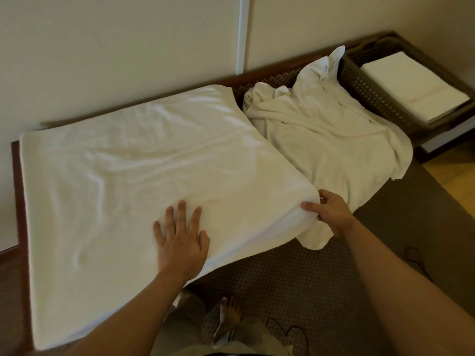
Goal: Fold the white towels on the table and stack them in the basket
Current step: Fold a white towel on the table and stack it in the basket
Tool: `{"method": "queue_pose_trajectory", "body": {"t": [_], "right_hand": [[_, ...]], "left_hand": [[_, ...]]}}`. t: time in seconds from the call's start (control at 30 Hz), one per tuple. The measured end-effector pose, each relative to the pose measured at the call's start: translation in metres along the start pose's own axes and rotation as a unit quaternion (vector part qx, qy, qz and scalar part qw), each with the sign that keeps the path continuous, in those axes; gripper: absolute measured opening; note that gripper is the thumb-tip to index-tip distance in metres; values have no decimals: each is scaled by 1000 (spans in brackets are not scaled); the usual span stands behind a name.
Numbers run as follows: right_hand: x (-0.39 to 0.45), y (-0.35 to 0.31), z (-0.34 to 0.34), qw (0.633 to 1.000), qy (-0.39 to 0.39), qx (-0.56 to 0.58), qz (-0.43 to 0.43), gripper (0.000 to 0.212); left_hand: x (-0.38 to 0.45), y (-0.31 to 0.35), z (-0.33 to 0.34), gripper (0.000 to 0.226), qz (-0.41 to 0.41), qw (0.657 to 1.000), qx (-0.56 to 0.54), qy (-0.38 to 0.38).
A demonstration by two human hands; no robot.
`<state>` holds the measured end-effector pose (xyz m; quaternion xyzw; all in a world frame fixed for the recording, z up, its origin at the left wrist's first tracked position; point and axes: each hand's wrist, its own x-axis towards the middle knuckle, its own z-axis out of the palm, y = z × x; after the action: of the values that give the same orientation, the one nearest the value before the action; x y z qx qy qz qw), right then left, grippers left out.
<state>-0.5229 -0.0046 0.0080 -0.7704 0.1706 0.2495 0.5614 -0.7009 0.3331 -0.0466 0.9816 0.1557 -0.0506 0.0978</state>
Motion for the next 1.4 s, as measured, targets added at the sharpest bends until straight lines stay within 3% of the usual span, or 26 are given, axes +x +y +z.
{"method": "queue_pose_trajectory", "body": {"t": [0.07,0.17,0.3,0.47,0.57,0.77,0.93,1.1,1.2,1.4], "right_hand": [[-1,-4,3,999,21,-23,-45,22],[-4,-8,11,998,-14,-41,-49,18],[1,-7,11,998,-42,-18,38,10],[11,9,1,985,5,115,132,38],[12,14,0,980,-6,126,156,40],[25,4,-14,984,66,101,131,34],[23,10,-7,988,30,45,147,26],[24,15,-8,988,77,84,107,23],[22,10,-8,985,28,102,137,34],[15,-2,-15,970,-96,66,212,16]], "left_hand": [[0,-1,0,66,-1,1000,3,-4],[0,-1,1,66,-3,1000,1,0],[1,0,1,66,-1,1000,-1,-2],[1,0,1,67,-6,1000,-5,-8],[0,0,0,67,-7,1000,-11,-10],[0,1,-3,67,-22,999,-16,-23],[1,0,-2,67,-18,999,-18,-31],[3,-2,-9,71,-11,998,-32,-54],[3,-5,-16,73,-10,997,-34,-72],[4,-14,-24,78,-2,993,-98,-68]]}}
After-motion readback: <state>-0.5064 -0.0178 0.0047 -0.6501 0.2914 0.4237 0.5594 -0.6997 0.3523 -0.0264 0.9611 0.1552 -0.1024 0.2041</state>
